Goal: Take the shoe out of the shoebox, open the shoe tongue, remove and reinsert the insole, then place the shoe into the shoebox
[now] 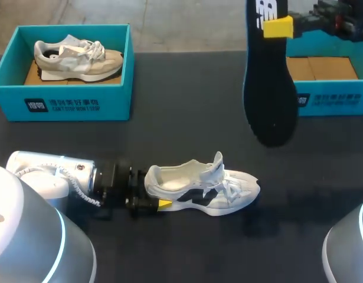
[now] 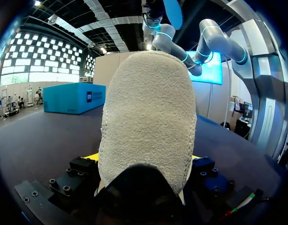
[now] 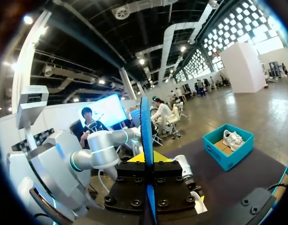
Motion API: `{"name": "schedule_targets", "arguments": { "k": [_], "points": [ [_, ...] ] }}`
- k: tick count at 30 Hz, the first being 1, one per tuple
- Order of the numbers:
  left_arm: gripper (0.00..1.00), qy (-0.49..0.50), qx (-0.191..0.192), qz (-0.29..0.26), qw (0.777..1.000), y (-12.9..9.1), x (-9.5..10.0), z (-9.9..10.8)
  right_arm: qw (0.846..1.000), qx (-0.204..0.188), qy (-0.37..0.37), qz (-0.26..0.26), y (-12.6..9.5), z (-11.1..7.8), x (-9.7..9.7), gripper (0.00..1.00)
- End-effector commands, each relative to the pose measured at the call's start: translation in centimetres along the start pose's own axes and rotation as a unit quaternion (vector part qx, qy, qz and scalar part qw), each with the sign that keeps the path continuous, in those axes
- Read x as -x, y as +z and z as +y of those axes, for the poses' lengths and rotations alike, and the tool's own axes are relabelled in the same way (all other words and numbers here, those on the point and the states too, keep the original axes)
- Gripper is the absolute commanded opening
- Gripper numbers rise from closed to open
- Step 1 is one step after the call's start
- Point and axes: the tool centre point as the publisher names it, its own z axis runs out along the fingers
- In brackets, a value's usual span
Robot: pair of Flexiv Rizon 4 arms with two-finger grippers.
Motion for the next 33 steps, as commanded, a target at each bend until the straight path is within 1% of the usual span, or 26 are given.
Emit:
{"name": "schedule_targets", "arguments": {
  "k": [1, 5, 20, 21, 24, 26, 33],
  "points": [
    [0.00, 0.000, 0.001, 0.001, 1.000, 0.1, 0.1, 0.0, 1.000, 0.004, 0.008, 0.005, -0.5, -1.0, -0.4, 0.00],
    [0.00, 0.000, 0.001, 0.001, 1.000, 0.1, 0.1, 0.0, 1.000, 0.016, 0.019, 0.010, -0.4, -1.8, -0.7, 0.00],
    [0.00, 0.000, 0.001, 0.001, 1.000, 0.1, 0.1, 0.0, 1.000, 0.016, 0.019, 0.010, -0.4, -1.8, -0.7, 0.00],
    [0.00, 0.000, 0.001, 0.001, 1.000, 0.1, 0.1, 0.0, 0.999, 0.021, 0.024, 0.014, -0.3, -2.0, -0.7, 0.00],
    [0.00, 0.000, 0.001, 0.001, 1.000, 0.1, 0.1, 0.0, 0.999, 0.038, 0.032, 0.016, -0.5, -3.0, -1.4, 0.00],
    [0.00, 0.000, 0.001, 0.001, 1.000, 0.1, 0.1, 0.0, 0.999, 0.038, 0.038, 0.010, -0.8, -3.6, -1.9, 0.00],
    [0.00, 0.000, 0.001, 0.001, 1.000, 0.1, 0.1, 0.0, 0.998, 0.040, 0.048, -0.006, -1.3, -4.9, -3.5, 0.00]
  ]
}}
